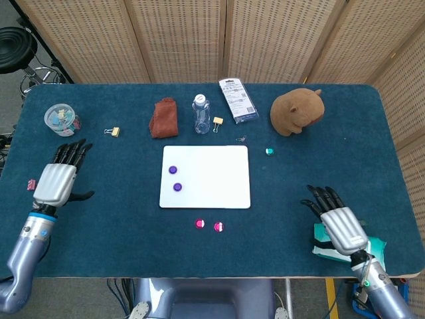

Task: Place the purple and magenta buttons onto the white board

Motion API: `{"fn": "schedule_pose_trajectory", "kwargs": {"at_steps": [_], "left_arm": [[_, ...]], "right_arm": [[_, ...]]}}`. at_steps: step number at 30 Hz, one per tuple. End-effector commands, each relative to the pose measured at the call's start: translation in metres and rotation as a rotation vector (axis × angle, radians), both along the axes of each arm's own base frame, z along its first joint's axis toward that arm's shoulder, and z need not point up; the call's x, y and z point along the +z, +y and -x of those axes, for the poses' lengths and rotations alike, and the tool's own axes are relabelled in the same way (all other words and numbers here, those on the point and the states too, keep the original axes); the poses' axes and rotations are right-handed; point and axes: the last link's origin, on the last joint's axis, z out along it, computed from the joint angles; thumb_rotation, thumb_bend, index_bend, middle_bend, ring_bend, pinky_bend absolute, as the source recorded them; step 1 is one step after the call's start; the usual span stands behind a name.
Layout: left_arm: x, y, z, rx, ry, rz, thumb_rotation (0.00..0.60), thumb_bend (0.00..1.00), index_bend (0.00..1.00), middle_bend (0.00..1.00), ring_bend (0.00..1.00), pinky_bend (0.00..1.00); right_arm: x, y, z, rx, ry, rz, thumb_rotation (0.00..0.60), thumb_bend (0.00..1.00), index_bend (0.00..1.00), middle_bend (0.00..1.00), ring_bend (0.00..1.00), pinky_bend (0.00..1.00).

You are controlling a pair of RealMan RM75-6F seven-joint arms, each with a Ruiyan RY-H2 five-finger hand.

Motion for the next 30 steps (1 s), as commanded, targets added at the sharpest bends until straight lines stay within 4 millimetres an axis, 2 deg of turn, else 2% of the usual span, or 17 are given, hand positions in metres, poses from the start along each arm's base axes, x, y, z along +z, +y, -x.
{"fn": "schedule_pose_trajectory", "kwargs": {"at_steps": [1, 4, 9, 10, 11, 16, 18, 21, 30], "left_arm": [[0.012, -0.015, 0.016, 0.042, -0.027, -0.019, 0.6, 0.04, 0.0, 0.0, 0.0, 0.0], [0.021, -0.031, 0.026, 0.084, -0.042, -0.03, 0.6, 0.04, 0.0, 0.0, 0.0, 0.0], [0.031, -0.052, 0.031, 0.148, -0.024, -0.029, 0.6, 0.03, 0.0, 0.0, 0.0, 0.0], [0.035, -0.054, 0.029, 0.145, -0.027, -0.036, 0.6, 0.03, 0.0, 0.0, 0.0, 0.0], [0.036, -0.055, 0.028, 0.145, -0.029, -0.038, 0.6, 0.04, 0.0, 0.0, 0.0, 0.0], [0.039, -0.055, 0.028, 0.153, -0.039, -0.033, 0.6, 0.04, 0.0, 0.0, 0.0, 0.0], [0.039, -0.054, 0.029, 0.157, -0.042, -0.028, 0.6, 0.04, 0.0, 0.0, 0.0, 0.0], [0.041, -0.054, 0.03, 0.16, -0.05, -0.023, 0.6, 0.04, 0.0, 0.0, 0.0, 0.0], [0.045, -0.055, 0.031, 0.156, -0.07, -0.017, 0.6, 0.04, 0.0, 0.0, 0.0, 0.0]], "right_arm": [[-0.027, -0.012, -0.026, 0.064, 0.018, -0.077, 0.6, 0.0, 0.23, 0.0, 0.0, 0.0], [-0.052, -0.02, -0.042, 0.089, 0.015, -0.144, 0.6, 0.0, 0.26, 0.0, 0.0, 0.0], [-0.084, -0.026, -0.064, 0.132, 0.003, -0.219, 0.6, 0.02, 0.33, 0.0, 0.0, 0.0], [-0.101, -0.025, -0.079, 0.164, -0.013, -0.264, 0.6, 0.03, 0.34, 0.0, 0.0, 0.0], [-0.11, -0.028, -0.084, 0.167, -0.018, -0.272, 0.6, 0.04, 0.34, 0.0, 0.0, 0.0], [-0.134, -0.034, -0.111, 0.18, -0.058, -0.296, 0.6, 0.18, 0.38, 0.0, 0.0, 0.0], [-0.141, -0.039, -0.122, 0.182, -0.062, -0.301, 0.6, 0.24, 0.38, 0.0, 0.0, 0.0], [-0.149, -0.044, -0.134, 0.181, -0.054, -0.31, 0.6, 0.27, 0.37, 0.0, 0.0, 0.0], [-0.16, -0.049, -0.147, 0.148, -0.016, -0.326, 0.6, 0.28, 0.33, 0.0, 0.0, 0.0]]}}
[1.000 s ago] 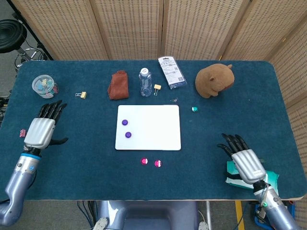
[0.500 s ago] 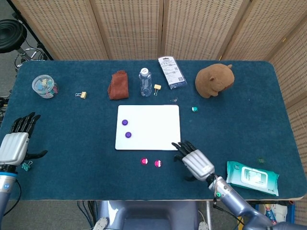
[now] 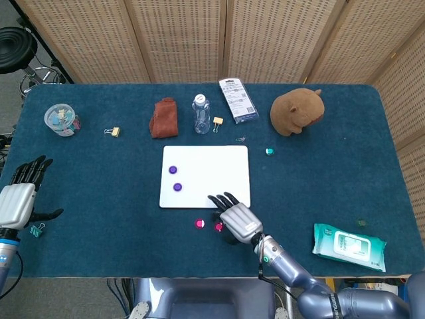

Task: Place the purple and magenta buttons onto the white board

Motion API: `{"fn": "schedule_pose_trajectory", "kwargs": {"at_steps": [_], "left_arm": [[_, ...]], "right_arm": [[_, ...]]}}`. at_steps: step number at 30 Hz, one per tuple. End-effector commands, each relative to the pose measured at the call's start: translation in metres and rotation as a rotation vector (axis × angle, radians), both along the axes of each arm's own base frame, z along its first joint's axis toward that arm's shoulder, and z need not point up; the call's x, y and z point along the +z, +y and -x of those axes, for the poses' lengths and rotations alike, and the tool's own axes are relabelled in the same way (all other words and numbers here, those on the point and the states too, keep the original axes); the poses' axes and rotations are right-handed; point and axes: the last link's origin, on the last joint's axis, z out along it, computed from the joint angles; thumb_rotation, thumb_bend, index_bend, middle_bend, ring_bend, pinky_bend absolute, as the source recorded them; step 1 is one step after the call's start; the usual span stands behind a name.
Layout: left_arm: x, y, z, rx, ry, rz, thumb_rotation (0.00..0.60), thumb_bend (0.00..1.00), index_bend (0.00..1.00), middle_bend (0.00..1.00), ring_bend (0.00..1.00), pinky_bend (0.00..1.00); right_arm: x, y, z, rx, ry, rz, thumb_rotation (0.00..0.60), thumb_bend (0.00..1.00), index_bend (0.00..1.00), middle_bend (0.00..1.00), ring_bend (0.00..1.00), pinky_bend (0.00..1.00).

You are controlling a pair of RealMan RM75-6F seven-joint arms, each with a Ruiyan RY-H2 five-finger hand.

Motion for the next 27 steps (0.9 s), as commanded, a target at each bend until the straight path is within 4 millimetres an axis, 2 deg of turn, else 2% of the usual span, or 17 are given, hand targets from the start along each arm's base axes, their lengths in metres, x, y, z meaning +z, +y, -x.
{"fn": "schedule_pose_trajectory", "kwargs": {"at_steps": [1, 6, 27], "left_arm": [[0.001, 0.0, 0.0, -0.001, -0.004, 0.005, 0.6, 0.04, 0.0, 0.0, 0.0, 0.0], [0.001, 0.0, 0.0, -0.007, -0.013, 0.012, 0.6, 0.04, 0.0, 0.0, 0.0, 0.0], [0.003, 0.001, 0.002, -0.002, -0.029, 0.027, 0.6, 0.04, 0.0, 0.0, 0.0, 0.0]], "right_arm": [[-0.006, -0.001, -0.008, -0.003, 0.01, -0.009, 0.6, 0.28, 0.33, 0.0, 0.0, 0.0], [-0.015, -0.007, -0.005, -0.038, 0.041, -0.005, 0.6, 0.28, 0.34, 0.0, 0.0, 0.0], [-0.027, -0.011, -0.008, -0.076, 0.081, -0.018, 0.6, 0.33, 0.34, 0.0, 0.0, 0.0]]}}
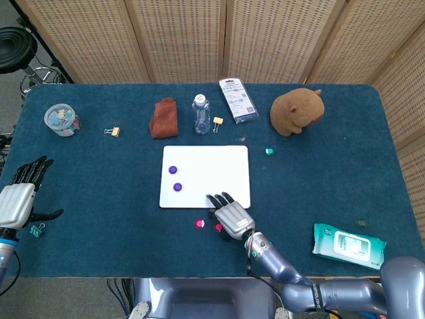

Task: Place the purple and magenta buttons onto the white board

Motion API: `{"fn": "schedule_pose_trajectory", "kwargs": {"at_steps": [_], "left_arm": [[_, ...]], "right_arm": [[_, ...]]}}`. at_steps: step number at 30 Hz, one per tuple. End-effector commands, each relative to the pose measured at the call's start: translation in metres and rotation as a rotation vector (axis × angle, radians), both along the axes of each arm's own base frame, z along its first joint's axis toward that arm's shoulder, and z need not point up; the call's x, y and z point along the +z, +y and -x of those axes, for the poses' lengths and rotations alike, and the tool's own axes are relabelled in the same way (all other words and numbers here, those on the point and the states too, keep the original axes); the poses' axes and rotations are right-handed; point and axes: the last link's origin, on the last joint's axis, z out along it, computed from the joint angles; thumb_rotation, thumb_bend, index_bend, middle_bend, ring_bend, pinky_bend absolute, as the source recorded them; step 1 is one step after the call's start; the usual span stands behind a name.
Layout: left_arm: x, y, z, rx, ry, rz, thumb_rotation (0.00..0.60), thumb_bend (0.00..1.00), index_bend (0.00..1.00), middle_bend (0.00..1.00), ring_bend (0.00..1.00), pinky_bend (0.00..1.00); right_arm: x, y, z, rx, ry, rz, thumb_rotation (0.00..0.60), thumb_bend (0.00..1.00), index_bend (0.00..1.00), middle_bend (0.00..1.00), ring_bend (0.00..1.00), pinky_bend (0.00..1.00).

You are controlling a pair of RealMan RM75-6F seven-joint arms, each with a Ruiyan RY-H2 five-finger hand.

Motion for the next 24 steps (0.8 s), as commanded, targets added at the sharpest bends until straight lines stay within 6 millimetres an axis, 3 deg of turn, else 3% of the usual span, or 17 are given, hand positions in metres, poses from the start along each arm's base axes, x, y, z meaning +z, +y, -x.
{"fn": "schedule_pose_trajectory", "kwargs": {"at_steps": [1, 8, 12, 24], "left_arm": [[0.0, 0.0, 0.0, 0.0, -0.001, 0.0, 0.6, 0.04, 0.0, 0.0, 0.0, 0.0], [0.002, 0.001, 0.001, 0.002, -0.007, -0.001, 0.6, 0.04, 0.0, 0.0, 0.0, 0.0], [0.002, 0.001, 0.001, 0.002, -0.007, 0.0, 0.6, 0.04, 0.0, 0.0, 0.0, 0.0], [0.001, 0.002, 0.001, 0.005, -0.007, 0.007, 0.6, 0.04, 0.0, 0.0, 0.0, 0.0]], "right_arm": [[-0.001, -0.001, 0.0, -0.002, 0.004, 0.002, 0.6, 0.33, 0.34, 0.0, 0.0, 0.0], [-0.004, -0.001, 0.002, -0.014, 0.008, 0.003, 0.6, 0.34, 0.42, 0.0, 0.0, 0.0], [-0.006, 0.0, 0.005, -0.024, 0.003, 0.003, 0.6, 0.35, 0.51, 0.0, 0.0, 0.0], [0.008, -0.012, -0.001, -0.032, -0.046, 0.05, 0.6, 0.43, 0.56, 0.0, 0.0, 0.0]]}}
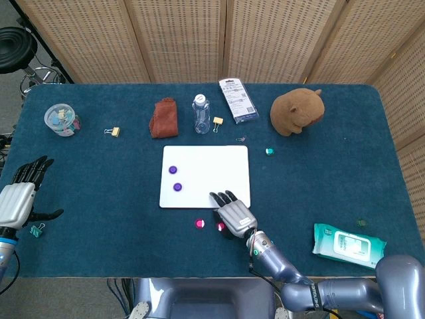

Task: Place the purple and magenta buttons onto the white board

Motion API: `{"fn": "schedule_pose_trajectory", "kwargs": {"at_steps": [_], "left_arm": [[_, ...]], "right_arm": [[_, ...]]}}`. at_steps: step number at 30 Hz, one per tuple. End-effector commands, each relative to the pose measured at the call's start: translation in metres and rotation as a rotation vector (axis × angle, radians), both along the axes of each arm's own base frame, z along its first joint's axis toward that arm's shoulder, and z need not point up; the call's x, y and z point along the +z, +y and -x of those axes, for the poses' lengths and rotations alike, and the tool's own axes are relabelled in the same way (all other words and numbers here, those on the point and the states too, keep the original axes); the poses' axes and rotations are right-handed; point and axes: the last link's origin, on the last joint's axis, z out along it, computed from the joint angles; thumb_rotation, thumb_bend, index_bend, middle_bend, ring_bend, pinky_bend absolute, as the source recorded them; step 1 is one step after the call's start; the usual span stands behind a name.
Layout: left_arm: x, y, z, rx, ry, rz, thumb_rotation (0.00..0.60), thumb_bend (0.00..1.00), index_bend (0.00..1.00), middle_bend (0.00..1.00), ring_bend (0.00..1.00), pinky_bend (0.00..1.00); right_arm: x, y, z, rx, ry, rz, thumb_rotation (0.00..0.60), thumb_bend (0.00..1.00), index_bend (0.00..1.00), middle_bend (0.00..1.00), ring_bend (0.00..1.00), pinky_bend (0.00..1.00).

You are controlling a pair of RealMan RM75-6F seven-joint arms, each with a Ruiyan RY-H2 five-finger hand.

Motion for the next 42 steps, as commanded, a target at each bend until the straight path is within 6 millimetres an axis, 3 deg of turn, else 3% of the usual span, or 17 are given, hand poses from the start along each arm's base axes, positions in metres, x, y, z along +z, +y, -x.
{"fn": "schedule_pose_trajectory", "kwargs": {"at_steps": [1, 10, 19, 29, 32, 34, 37, 42], "left_arm": [[0.0, 0.0, 0.0, 0.002, -0.001, 0.0, 0.6, 0.04, 0.0, 0.0, 0.0, 0.0], [0.001, 0.0, 0.0, 0.005, -0.006, 0.003, 0.6, 0.04, 0.0, 0.0, 0.0, 0.0], [0.004, 0.001, 0.006, 0.026, -0.02, 0.0, 0.6, 0.04, 0.0, 0.0, 0.0, 0.0], [0.003, 0.005, 0.006, 0.031, -0.023, 0.016, 0.6, 0.04, 0.0, 0.0, 0.0, 0.0], [0.003, 0.004, 0.005, 0.029, -0.021, 0.018, 0.6, 0.04, 0.0, 0.0, 0.0, 0.0], [0.003, 0.004, 0.005, 0.029, -0.023, 0.016, 0.6, 0.04, 0.0, 0.0, 0.0, 0.0], [0.004, 0.004, 0.006, 0.03, -0.035, 0.018, 0.6, 0.04, 0.0, 0.0, 0.0, 0.0], [0.005, 0.004, 0.005, 0.025, -0.039, 0.019, 0.6, 0.04, 0.0, 0.0, 0.0, 0.0]], "right_arm": [[0.008, -0.009, -0.007, -0.002, -0.027, 0.026, 0.6, 0.43, 0.56, 0.0, 0.0, 0.0], [0.012, -0.054, -0.027, -0.041, -0.037, 0.098, 0.6, 0.44, 0.56, 0.0, 0.0, 0.0], [0.004, -0.092, -0.021, -0.107, -0.013, 0.153, 0.6, 0.44, 0.56, 0.0, 0.0, 0.0], [0.002, -0.092, -0.026, -0.118, -0.037, 0.126, 0.6, 0.44, 0.56, 0.0, 0.0, 0.0], [0.001, -0.092, -0.026, -0.114, -0.027, 0.125, 0.6, 0.44, 0.51, 0.0, 0.0, 0.0], [0.0, -0.092, -0.024, -0.117, -0.009, 0.133, 0.6, 0.37, 0.44, 0.0, 0.0, 0.0], [0.002, -0.092, -0.023, -0.126, 0.007, 0.147, 0.6, 0.17, 0.35, 0.0, 0.0, 0.0], [0.009, -0.09, -0.026, -0.123, -0.003, 0.162, 0.6, 0.16, 0.32, 0.0, 0.0, 0.0]]}}
